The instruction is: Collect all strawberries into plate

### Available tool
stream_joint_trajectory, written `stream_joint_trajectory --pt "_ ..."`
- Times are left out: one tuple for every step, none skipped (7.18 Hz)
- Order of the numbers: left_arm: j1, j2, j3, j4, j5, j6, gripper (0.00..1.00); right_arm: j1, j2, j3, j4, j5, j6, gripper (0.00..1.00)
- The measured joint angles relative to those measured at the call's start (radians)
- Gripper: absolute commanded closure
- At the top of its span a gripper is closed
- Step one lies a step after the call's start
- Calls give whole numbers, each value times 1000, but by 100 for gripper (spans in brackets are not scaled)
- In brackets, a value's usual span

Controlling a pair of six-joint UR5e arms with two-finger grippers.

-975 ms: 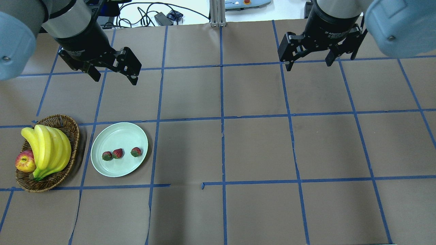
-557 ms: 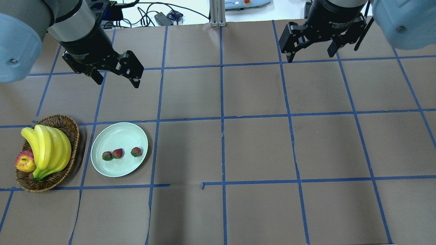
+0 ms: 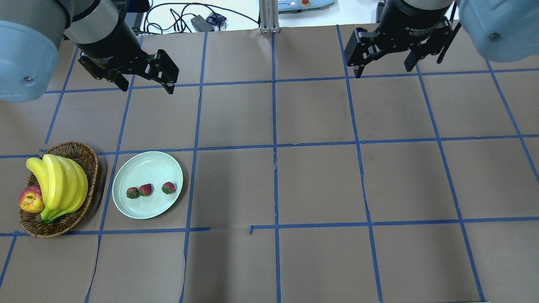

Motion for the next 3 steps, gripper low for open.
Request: stream_joint_trajectory --pt "1 3 -2 1 0 -1 0 0 1 0 0 0 1 0" --pt "1 5 -5 1 1 -1 0 0 1 0 0 -2 0 0" --pt "1 7 -7 1 1 -1 0 0 3 1 -1 -5 -1 0"
